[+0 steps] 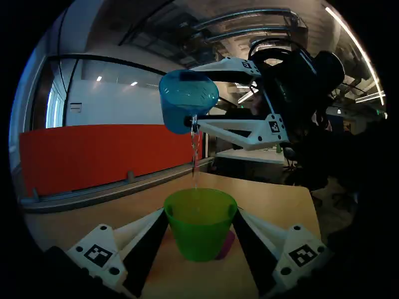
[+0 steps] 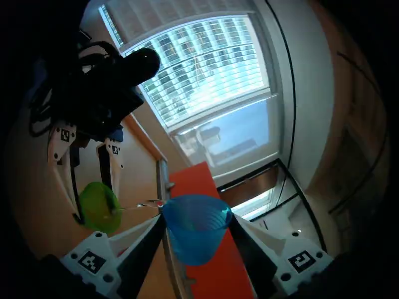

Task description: Pour water

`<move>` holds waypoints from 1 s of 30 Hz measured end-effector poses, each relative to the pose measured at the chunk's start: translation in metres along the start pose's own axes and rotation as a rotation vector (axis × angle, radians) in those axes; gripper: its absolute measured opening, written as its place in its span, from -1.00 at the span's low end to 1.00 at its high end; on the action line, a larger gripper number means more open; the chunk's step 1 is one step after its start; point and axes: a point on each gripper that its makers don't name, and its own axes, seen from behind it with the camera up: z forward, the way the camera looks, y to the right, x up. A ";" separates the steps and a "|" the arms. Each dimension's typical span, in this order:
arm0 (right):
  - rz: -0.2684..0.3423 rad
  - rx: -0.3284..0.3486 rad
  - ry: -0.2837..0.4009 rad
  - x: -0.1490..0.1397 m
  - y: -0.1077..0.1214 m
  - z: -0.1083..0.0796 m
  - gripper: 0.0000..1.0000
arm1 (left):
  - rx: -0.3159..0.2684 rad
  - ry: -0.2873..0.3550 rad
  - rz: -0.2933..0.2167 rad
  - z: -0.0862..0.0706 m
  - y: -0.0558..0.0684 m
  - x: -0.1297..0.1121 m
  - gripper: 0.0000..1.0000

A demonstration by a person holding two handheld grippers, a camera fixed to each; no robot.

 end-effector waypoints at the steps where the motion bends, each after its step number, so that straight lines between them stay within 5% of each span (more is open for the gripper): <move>1: -0.007 0.000 -0.001 0.000 0.000 0.000 0.83 | 0.000 0.000 0.000 0.000 0.000 0.000 0.74; 30: -0.119 -0.016 -0.007 0.002 0.002 0.004 0.82 | -0.001 0.003 0.003 0.001 0.002 0.000 0.72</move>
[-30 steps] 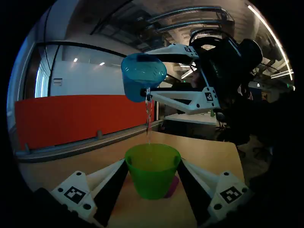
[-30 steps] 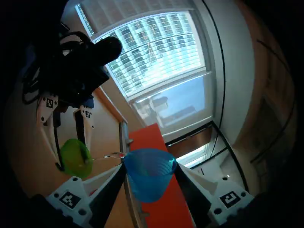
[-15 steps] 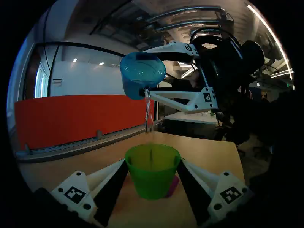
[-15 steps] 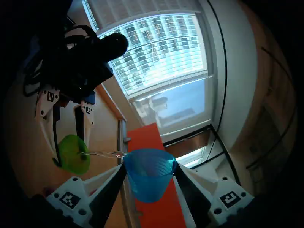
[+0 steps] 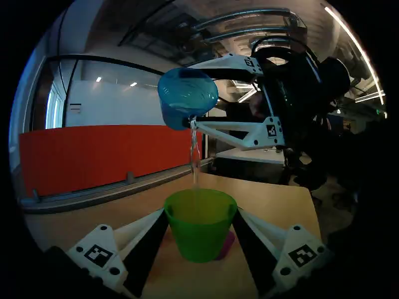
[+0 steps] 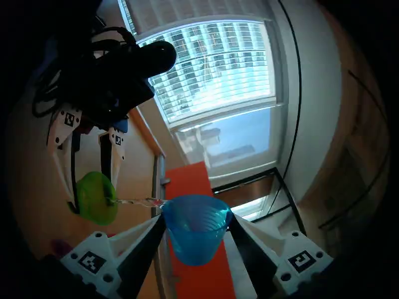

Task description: Pour water

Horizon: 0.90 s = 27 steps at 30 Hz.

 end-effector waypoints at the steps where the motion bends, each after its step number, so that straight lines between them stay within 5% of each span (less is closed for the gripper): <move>1: -0.005 -0.001 0.000 0.000 0.000 0.000 0.82 | 0.000 -0.001 0.000 0.000 0.000 0.000 0.72; 27: -0.107 -0.008 -0.002 0.004 0.003 0.000 0.82 | 0.003 0.001 -0.001 -0.002 -0.001 0.000 0.72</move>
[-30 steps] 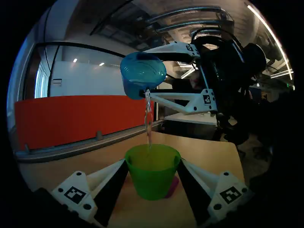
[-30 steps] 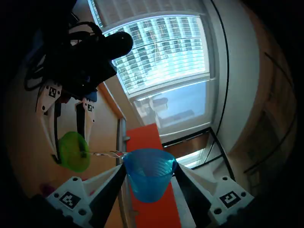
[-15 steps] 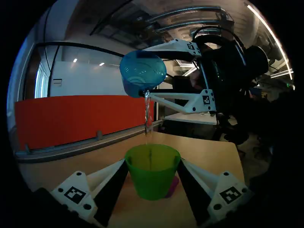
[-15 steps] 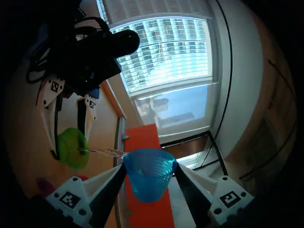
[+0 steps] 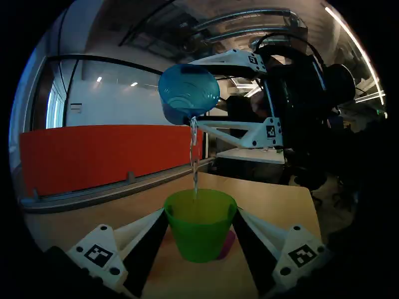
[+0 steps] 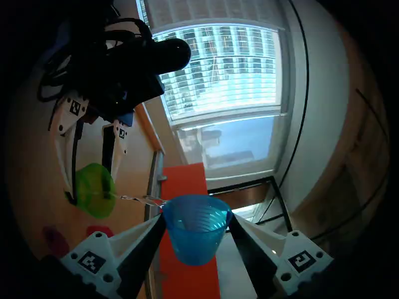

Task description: Pour water

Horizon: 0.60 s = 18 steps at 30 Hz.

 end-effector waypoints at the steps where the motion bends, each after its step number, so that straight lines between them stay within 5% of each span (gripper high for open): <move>1: -0.004 0.000 0.000 0.000 0.000 0.000 0.83 | 0.000 0.000 0.000 0.000 0.000 0.000 0.72; 18: -0.073 -0.008 -0.001 0.006 0.004 0.000 0.83 | -0.002 0.001 0.002 0.002 -0.001 0.001 0.72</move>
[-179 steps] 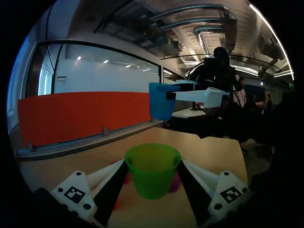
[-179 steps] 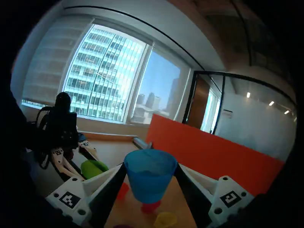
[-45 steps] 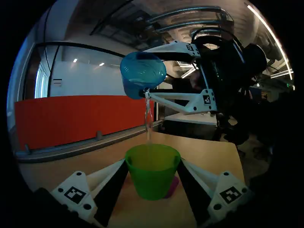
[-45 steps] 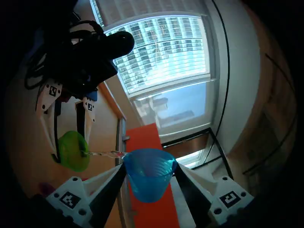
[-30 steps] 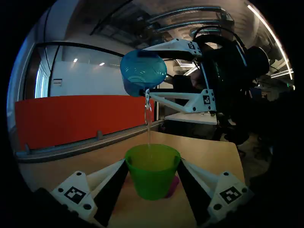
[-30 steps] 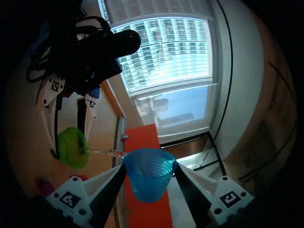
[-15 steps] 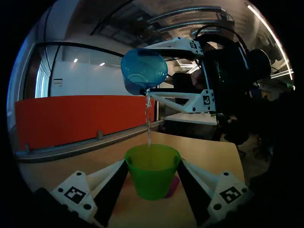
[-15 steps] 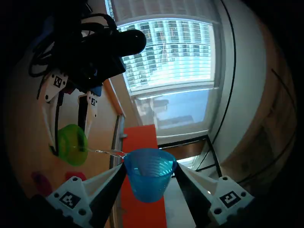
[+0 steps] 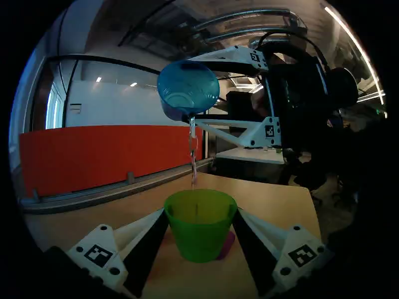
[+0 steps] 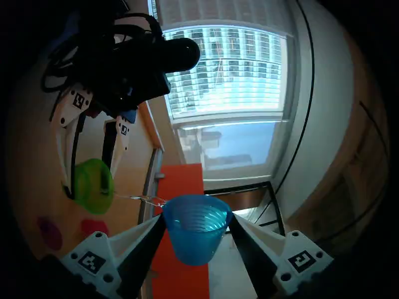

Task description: Pour water

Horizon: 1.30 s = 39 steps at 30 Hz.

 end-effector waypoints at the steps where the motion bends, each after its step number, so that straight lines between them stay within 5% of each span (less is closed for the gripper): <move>1: -0.003 0.000 0.001 0.001 0.000 0.000 0.83 | 0.000 0.000 0.000 0.000 0.000 0.000 0.72; 39: -0.204 -0.009 -0.003 0.025 0.001 0.005 0.83 | 0.001 0.004 -0.007 0.001 -0.001 0.001 0.72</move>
